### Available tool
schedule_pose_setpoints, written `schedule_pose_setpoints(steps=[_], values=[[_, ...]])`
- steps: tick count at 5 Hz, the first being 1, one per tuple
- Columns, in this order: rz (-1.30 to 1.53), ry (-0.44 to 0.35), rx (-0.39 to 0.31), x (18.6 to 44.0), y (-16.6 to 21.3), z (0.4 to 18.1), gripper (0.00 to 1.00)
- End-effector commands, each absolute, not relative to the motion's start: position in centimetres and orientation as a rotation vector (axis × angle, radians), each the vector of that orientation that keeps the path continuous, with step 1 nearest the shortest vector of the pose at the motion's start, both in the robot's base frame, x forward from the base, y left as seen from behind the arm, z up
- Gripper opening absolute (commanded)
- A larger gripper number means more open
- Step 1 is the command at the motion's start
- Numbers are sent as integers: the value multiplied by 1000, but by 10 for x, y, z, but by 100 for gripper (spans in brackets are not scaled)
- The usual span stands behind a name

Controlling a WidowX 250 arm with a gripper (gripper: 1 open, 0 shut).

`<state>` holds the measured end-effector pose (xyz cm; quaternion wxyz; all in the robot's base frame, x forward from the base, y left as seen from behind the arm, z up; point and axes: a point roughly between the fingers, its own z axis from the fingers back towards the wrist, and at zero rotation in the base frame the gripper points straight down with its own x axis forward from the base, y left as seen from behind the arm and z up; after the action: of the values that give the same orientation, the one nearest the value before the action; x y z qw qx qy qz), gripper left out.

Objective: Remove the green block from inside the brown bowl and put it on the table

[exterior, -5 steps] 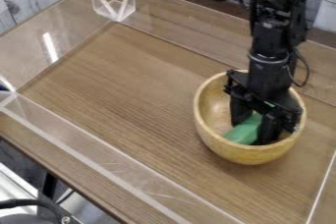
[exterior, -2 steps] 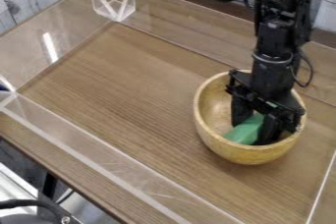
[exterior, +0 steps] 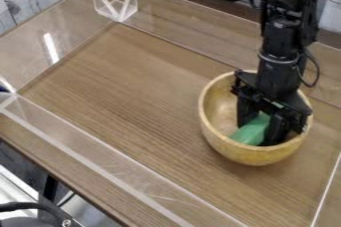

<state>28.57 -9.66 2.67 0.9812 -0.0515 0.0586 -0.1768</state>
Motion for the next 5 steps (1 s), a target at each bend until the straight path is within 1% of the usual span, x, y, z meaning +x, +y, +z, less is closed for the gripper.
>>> schedule_pose_setpoints(steps=[1, 4, 5], values=[[-361, 129, -102, 287, -102, 17, 0], [-314, 61, -90, 284, -81, 55, 0], [-259, 49, -83, 283, -60, 62, 0]])
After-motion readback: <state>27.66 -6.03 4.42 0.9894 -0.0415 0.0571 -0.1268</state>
